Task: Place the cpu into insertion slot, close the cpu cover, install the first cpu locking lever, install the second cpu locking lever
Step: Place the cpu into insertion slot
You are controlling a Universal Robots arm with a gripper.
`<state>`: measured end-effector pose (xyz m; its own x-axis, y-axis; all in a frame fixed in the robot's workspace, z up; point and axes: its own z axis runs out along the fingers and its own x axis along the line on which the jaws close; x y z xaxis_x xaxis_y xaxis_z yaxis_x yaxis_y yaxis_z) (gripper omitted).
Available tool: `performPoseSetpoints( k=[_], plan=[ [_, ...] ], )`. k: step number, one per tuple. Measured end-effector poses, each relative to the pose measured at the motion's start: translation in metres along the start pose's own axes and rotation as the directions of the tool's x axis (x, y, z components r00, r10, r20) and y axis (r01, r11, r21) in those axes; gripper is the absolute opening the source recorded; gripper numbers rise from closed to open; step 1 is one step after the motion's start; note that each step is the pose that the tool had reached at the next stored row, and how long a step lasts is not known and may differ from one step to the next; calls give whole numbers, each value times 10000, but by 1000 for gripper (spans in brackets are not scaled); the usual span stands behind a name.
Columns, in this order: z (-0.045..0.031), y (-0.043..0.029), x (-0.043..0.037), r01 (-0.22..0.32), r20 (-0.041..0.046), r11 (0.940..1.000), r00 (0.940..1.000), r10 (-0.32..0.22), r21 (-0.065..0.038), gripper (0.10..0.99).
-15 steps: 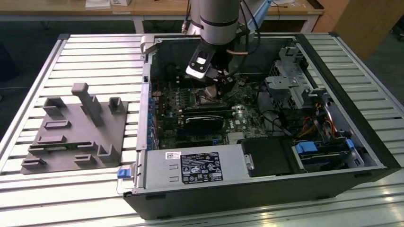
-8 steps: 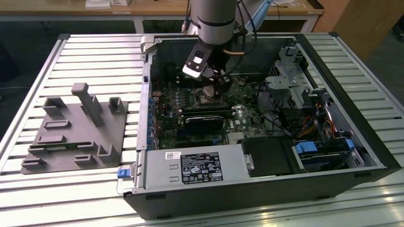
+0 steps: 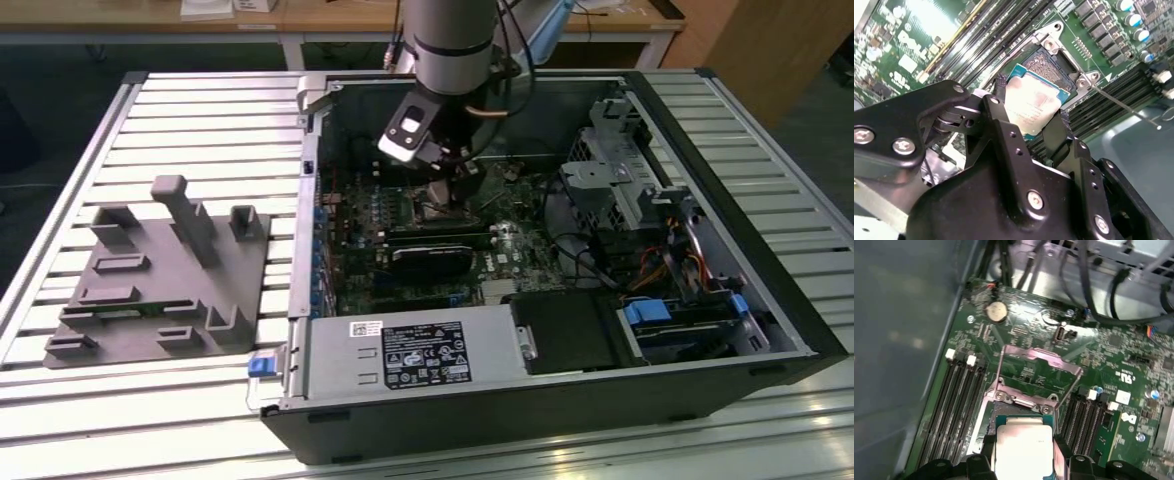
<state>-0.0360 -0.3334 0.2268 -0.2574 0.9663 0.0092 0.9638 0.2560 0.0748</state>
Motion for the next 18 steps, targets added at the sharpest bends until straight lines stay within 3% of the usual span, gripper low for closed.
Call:
performPoseSetpoints(
  k=[5, 11, 14, 18],
  plan=[
    [23, -2, 0, -907, 67, 9959, 9959, 907, -12, 541],
    [56, -4, -1, -1983, 147, 9801, 9800, 1983, -33, 541],
    [73, -15, 5, -2232, 165, 9748, 9746, 2232, -39, 541],
    [101, -21, 44, -2275, 169, 9738, 9736, 2275, -41, 541]
  ],
)
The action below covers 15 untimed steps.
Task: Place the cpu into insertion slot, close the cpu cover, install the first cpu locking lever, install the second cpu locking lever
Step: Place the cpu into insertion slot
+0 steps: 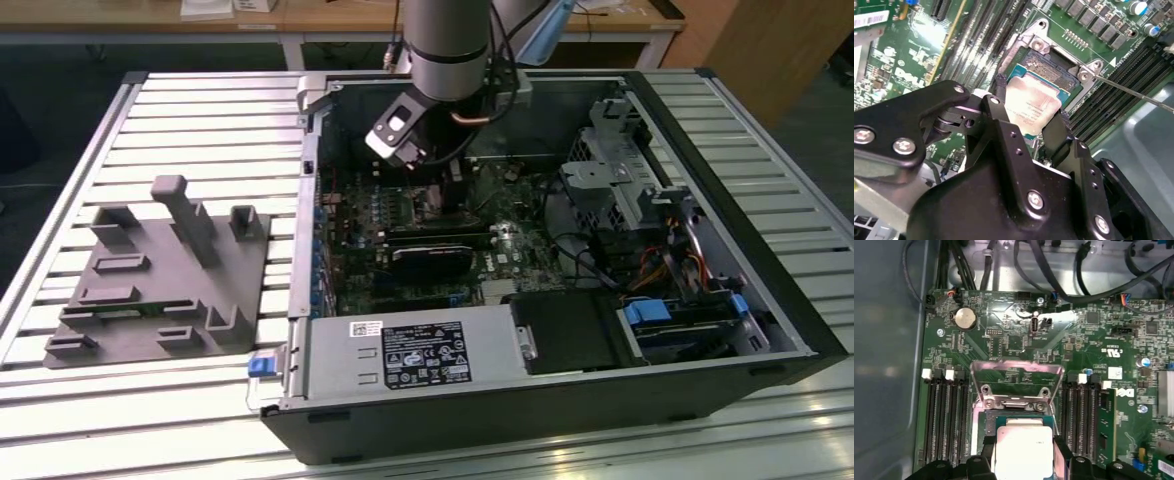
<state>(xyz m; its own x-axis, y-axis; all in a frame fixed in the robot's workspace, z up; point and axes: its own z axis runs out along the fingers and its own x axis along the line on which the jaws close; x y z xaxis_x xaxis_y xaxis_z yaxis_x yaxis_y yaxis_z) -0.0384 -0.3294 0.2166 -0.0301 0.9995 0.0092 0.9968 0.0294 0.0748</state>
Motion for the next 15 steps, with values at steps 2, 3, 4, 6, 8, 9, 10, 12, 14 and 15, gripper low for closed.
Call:
performPoseSetpoints(
  k=[2, 3, 4, 6, 8, 9, 10, 12, 14, 15],
  plan=[
    [13, -1, 30, 0, 0, 10000, 10000, 0, 0, 541],
    [21, -1, 41, -1, 0, 10000, 10000, 1, 0, 541],
    [33, -2, 47, -2, -2, 10000, 10000, 2, -1, 541],
    [58, -5, 53, -23, 1, 10000, 10000, 23, 0, 541],
    [79, -10, 57, -81, 6, 10000, 10000, 81, 0, 541],
    [88, -14, 60, -117, 9, 9999, 9999, 117, -1, 541],
    [94, -20, 62, -158, 11, 9999, 9999, 158, -2, 541],
    [100, -36, 63, -293, 22, 9996, 9996, 293, -3, 541],
    [112, -43, 65, -415, 31, 9991, 9991, 415, -4, 541],
    [119, -43, 66, -451, 34, 9990, 9990, 451, -4, 541]
  ],
)
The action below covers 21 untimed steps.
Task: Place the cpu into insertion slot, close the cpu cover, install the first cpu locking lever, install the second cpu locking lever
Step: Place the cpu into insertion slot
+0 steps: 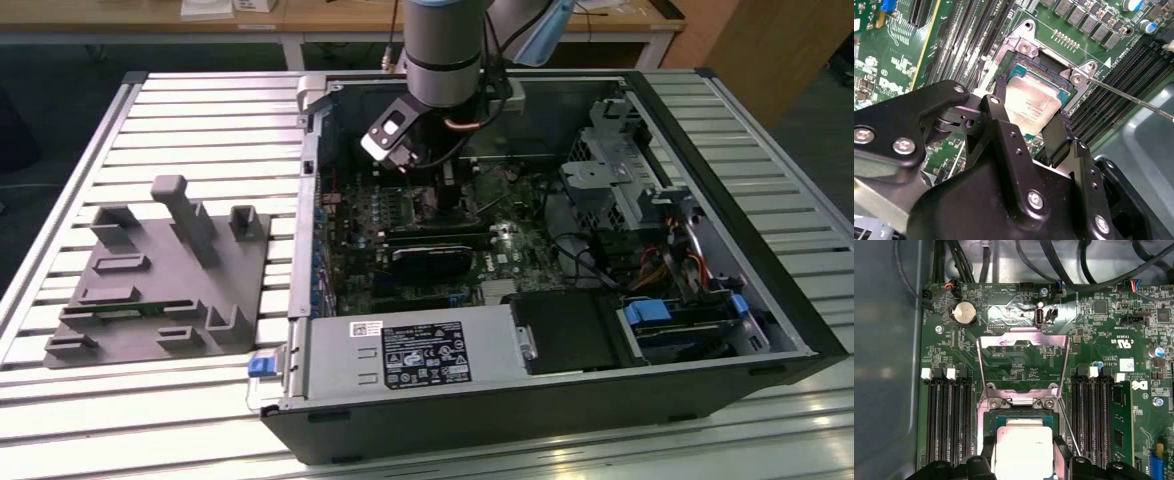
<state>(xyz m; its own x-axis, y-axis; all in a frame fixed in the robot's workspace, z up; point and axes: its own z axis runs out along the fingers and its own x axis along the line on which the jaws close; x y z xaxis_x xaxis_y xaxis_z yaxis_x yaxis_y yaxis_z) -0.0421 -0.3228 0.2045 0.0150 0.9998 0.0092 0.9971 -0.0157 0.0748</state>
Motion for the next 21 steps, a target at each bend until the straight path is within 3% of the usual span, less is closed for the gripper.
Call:
performPoseSetpoints(
  k=[15, 21],
  plan=[
    [108, -11, 10, -90, 7, 10000, 10000, 90, -1, 541],
    [117, -12, 12, -89, 7, 10000, 10000, 89, -1, 541]
  ],
)
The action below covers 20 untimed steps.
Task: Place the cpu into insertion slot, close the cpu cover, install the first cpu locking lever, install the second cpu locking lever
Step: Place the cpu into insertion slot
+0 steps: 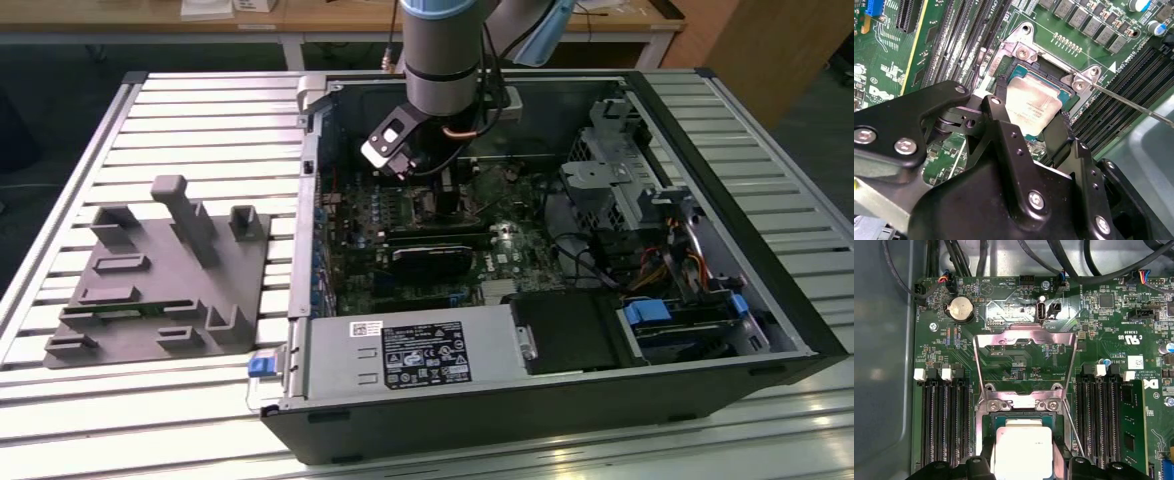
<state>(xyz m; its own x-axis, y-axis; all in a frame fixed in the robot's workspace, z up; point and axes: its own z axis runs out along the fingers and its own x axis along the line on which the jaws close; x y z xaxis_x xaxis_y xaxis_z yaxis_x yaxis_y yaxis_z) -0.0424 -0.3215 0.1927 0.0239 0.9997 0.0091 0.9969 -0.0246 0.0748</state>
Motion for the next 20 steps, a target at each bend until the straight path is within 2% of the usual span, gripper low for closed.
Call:
performPoseSetpoints(
  k=[6, 7, 11, 16, 20],
  plan=[
    [1, 0, 0, 0, 0, 10000, 10000, 0, -1, 553],
    [2, 0, 0, 0, -1, 10000, 10000, 0, 0, 616],
    [-1, 0, 0, 0, -1, 10000, 10000, 0, -1, 616],
    [-62, 5, 1, 0, -1, 10000, 10000, 0, -1, 616],
    [-68, 5, 1, 0, -2, 10000, 10000, 0, -1, 616]
  ],
)
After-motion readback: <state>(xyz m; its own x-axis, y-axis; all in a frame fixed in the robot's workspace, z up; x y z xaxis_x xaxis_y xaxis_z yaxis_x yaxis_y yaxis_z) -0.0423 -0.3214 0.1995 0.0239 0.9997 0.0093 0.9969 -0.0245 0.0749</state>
